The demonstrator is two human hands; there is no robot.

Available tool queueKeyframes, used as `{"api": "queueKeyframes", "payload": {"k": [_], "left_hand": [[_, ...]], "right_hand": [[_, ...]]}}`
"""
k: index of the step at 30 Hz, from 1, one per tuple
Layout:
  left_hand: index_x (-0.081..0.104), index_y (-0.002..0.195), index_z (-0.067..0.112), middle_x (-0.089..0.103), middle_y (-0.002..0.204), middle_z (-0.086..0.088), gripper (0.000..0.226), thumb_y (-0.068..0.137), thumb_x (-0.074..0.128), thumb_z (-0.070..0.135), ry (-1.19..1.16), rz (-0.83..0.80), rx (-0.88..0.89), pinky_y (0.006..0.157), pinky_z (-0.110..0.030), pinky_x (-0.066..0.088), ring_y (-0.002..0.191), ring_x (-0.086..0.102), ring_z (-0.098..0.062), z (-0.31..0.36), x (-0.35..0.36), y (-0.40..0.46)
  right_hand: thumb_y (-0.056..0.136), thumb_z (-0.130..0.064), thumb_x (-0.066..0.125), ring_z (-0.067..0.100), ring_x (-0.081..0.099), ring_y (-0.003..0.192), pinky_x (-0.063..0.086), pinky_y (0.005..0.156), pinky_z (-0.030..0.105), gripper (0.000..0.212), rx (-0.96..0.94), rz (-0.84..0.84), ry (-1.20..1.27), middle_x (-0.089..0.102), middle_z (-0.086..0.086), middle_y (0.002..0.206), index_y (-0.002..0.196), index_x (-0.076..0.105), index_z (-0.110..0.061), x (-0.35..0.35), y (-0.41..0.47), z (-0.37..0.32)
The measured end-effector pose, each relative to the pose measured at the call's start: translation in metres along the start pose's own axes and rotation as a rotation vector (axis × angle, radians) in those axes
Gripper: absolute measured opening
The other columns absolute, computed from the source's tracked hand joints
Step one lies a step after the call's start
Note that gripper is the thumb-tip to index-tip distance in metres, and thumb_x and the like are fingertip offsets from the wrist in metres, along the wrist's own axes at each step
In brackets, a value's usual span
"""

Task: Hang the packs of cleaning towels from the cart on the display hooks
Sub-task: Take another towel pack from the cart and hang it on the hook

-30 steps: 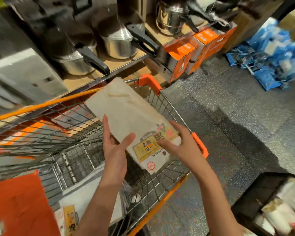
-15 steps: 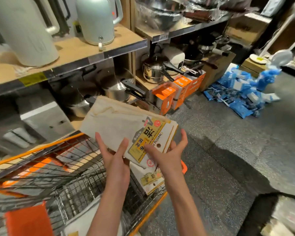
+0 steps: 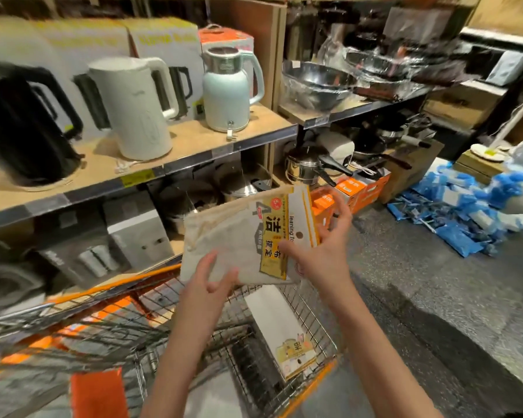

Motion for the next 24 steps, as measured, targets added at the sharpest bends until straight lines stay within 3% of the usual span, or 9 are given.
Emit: {"api": "queueKeyframes", "payload": {"k": [2,4,7,10,12,14,17,21,24], "left_hand": [[0.047,0.128,0.042,0.055,0.098,0.007,0.047,0.085,0.054,0.057,0.364,0.207,0.174,0.066,-0.028,0.04,0.087,0.05,-0.01,0.025,-0.037,0.002],[0.041,0.128,0.052,0.039,0.11,0.01,0.054,0.079,0.063,0.058,0.422,0.248,0.357,0.08,-0.029,0.033,0.103,0.032,-0.007,0.054,-0.055,0.008],[0.022,0.128,0.068,0.021,0.138,0.014,0.085,0.063,0.076,0.058,0.245,-0.071,0.507,0.106,-0.037,0.024,0.128,0.015,-0.004,0.085,-0.064,0.019],[0.02,0.127,0.076,-0.001,0.155,0.028,0.091,0.06,0.079,0.058,0.179,-0.244,0.543,0.114,-0.041,0.011,0.143,-0.001,-0.001,0.092,-0.086,0.019],[0.021,0.123,0.08,0.01,0.153,0.033,0.092,0.06,0.083,0.057,0.109,-0.358,0.452,0.117,-0.04,0.02,0.142,0.015,-0.001,0.085,-0.093,0.016],[0.006,0.123,0.082,0.024,0.15,0.025,0.103,0.054,0.079,0.061,0.118,-0.391,0.383,0.113,-0.042,0.031,0.134,0.033,-0.005,0.077,-0.093,0.009],[-0.013,0.123,0.079,0.026,0.144,0.02,0.113,0.048,0.071,0.068,0.104,-0.313,0.337,0.109,-0.044,0.034,0.127,0.04,-0.012,0.058,-0.093,-0.004],[-0.012,0.122,0.08,0.029,0.138,0.023,0.109,0.049,0.069,0.071,0.003,-0.167,0.328,0.102,-0.046,0.042,0.122,0.046,-0.013,0.045,-0.104,-0.016],[-0.002,0.122,0.082,0.033,0.134,0.023,0.1,0.051,0.067,0.071,-0.097,-0.042,0.389,0.086,-0.025,0.042,0.113,0.046,0.0,0.064,-0.117,-0.018]], "right_hand": [[0.066,0.01,0.076,0.009,0.07,0.083,0.056,0.061,0.022,0.102,0.033,-0.092,-0.024,0.066,-0.004,0.101,0.13,0.021,-0.048,0.01,0.009,-0.012],[0.066,0.008,0.077,0.008,0.071,0.081,0.054,0.056,0.018,0.099,0.03,-0.194,-0.073,0.069,0.001,0.094,0.124,0.024,-0.052,0.022,0.017,-0.026],[0.067,0.007,0.076,0.008,0.071,0.076,0.052,0.051,0.017,0.095,0.027,-0.39,-0.134,0.073,-0.007,0.087,0.122,0.027,-0.053,0.04,0.023,-0.048],[0.067,0.007,0.076,0.013,0.072,0.076,0.053,0.049,0.02,0.093,0.062,-0.597,-0.159,0.073,-0.008,0.091,0.116,0.032,-0.058,0.059,0.027,-0.069],[0.064,0.006,0.078,0.023,0.072,0.08,0.057,0.055,0.029,0.094,0.109,-0.702,-0.172,0.073,0.002,0.095,0.114,0.035,-0.06,0.072,0.03,-0.074],[0.062,0.004,0.079,0.029,0.072,0.083,0.058,0.058,0.034,0.094,0.149,-0.772,-0.189,0.072,0.008,0.097,0.115,0.036,-0.06,0.085,0.032,-0.075],[0.065,0.005,0.078,0.032,0.071,0.087,0.058,0.062,0.035,0.095,0.217,-0.892,-0.2,0.07,0.013,0.1,0.121,0.034,-0.057,0.106,0.03,-0.069],[0.064,0.003,0.079,0.032,0.07,0.092,0.058,0.066,0.038,0.092,0.232,-0.979,-0.198,0.064,0.011,0.114,0.125,0.036,-0.05,0.129,0.032,-0.074],[0.05,-0.016,0.088,0.025,0.069,0.097,0.058,0.07,0.04,0.087,0.15,-0.913,-0.172,0.058,0.0,0.123,0.116,0.046,-0.055,0.142,0.046,-0.104]]}}
Point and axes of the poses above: each hand's wrist, its own y-axis towards the middle knuckle, its own x-axis out of the palm, z = x × y, the point moved 8 cm from there along y, towards the middle knuckle
